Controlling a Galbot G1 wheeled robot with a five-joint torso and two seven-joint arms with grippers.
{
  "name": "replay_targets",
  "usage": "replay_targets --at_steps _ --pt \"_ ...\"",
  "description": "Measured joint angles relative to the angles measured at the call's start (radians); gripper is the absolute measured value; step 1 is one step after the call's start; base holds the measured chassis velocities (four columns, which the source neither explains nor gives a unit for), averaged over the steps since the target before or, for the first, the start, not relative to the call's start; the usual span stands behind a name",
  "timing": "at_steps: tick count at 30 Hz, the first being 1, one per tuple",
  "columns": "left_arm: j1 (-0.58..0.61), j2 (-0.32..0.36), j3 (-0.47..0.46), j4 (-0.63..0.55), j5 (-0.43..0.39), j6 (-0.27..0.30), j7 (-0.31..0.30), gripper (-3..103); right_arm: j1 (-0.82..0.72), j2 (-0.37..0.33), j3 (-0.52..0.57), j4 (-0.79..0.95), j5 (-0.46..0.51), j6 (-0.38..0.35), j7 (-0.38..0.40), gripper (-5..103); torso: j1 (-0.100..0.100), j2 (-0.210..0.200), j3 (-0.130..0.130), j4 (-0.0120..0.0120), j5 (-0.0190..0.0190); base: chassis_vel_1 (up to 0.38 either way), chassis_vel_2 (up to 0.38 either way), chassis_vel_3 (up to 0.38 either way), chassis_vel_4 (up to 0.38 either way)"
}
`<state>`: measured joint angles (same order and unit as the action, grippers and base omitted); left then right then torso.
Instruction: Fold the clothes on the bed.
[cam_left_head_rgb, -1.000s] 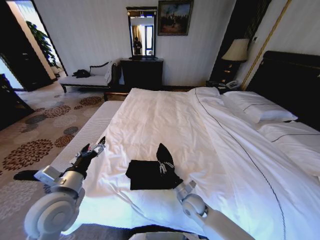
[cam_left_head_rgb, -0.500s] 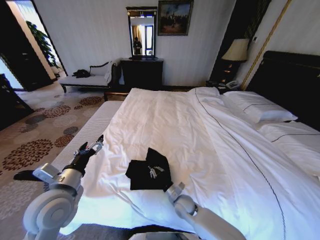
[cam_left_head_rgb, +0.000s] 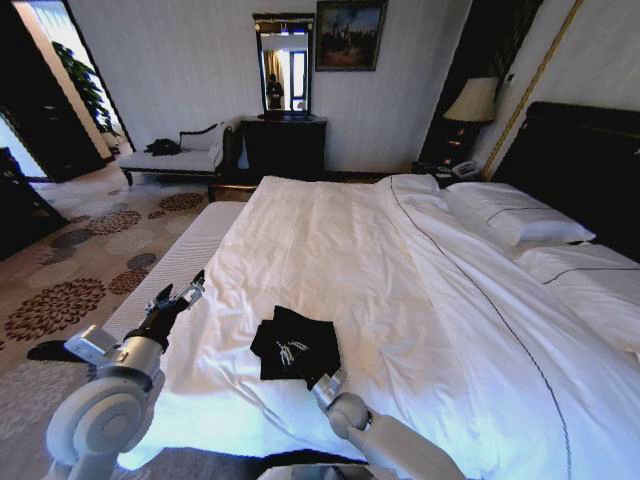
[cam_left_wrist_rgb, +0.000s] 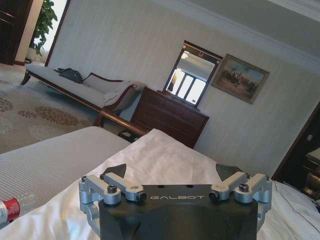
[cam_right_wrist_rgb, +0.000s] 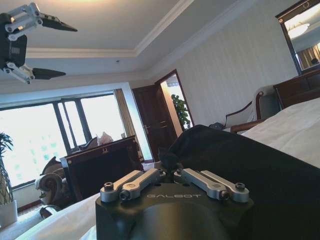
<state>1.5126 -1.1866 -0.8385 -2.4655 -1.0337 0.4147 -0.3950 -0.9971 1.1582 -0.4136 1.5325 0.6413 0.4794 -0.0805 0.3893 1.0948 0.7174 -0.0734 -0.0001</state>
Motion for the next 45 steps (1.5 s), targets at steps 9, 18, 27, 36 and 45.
replay_targets --at_steps 9,18,27,36,45 --pt "0.012 -0.011 0.003 -0.007 0.008 0.000 0.000 100 0.004 0.026 -0.016 -0.033 -0.008 0.009 0.010 2 0.000 0.000 0.000 0.0000 0.0001 0.000 0.000 0.000 0.000" --pt "0.023 -0.020 0.001 -0.019 0.011 0.000 0.001 100 0.000 0.022 -0.014 -0.011 -0.009 0.004 0.030 20 0.000 0.000 0.000 0.0000 0.0001 0.000 0.000 0.000 0.000" --pt "0.034 -0.026 0.004 -0.028 0.019 0.000 0.001 100 -0.031 -0.036 0.005 0.142 0.066 -0.018 0.072 54 0.000 0.000 0.000 -0.0001 0.0001 0.000 0.000 0.000 0.000" --pt "0.041 -0.032 0.003 -0.034 0.023 0.000 0.001 100 0.054 0.039 0.045 0.098 0.309 -0.120 0.213 86 0.000 0.000 0.000 0.0001 0.0001 0.000 0.000 0.000 0.000" --pt "0.053 -0.036 -0.009 -0.035 0.029 0.000 0.000 100 0.120 0.164 0.009 -0.043 0.405 -0.188 0.285 100 0.000 0.000 0.000 0.0001 -0.0001 0.000 0.000 0.000 0.000"
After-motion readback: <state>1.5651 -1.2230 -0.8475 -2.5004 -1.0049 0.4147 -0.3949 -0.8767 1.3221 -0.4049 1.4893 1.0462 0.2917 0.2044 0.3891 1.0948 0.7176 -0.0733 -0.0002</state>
